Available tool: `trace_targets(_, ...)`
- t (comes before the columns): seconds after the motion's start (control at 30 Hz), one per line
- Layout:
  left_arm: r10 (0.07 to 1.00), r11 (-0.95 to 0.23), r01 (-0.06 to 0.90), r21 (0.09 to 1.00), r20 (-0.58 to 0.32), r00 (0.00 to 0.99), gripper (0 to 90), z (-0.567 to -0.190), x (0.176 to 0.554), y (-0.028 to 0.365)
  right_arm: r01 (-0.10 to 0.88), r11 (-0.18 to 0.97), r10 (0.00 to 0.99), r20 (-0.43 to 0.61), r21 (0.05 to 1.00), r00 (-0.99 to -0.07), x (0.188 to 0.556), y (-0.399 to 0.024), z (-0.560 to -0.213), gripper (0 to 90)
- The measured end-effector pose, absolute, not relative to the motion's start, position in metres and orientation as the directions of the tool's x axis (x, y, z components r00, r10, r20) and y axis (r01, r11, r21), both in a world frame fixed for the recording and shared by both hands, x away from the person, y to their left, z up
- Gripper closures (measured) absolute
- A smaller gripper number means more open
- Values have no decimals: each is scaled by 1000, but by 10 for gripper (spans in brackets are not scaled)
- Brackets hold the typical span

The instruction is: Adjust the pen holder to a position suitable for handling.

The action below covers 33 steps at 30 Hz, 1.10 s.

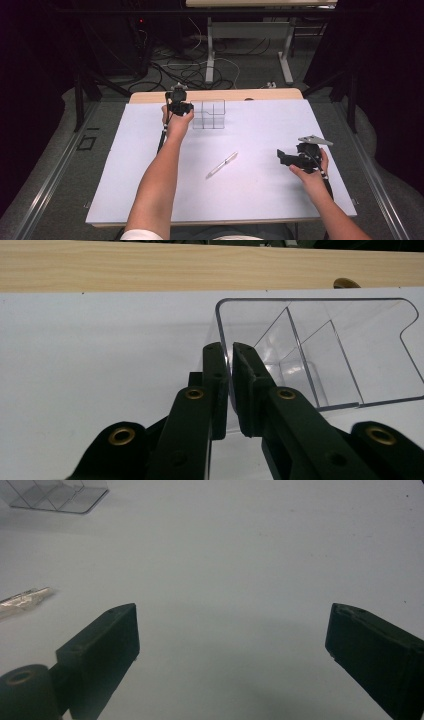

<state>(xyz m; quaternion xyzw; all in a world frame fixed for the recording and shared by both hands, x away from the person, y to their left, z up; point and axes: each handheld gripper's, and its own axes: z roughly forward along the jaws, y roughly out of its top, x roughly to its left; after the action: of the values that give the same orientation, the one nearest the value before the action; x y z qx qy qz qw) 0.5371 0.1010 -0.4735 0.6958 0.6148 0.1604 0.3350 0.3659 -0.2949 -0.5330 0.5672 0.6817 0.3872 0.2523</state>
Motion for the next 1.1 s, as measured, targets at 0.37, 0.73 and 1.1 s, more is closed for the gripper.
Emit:
trace_targets(0.37, 970, -47, 748, 662, -149, 193, 881, -472, 534, 97, 578, 60, 968, 94, 814, -233, 366, -295, -533, 69)
trace_targets(0.73, 974, -16, 779, 627, -167, 154, 883, -468, 527, 99, 573, 65, 967, 89, 817, -237, 367, -294, -532, 69)
trace_targets(1.1, 975, 26, 788, 615, -190, 116, 882, -466, 511, 91, 572, 73, 965, 88, 817, -249, 368, -292, -533, 69)
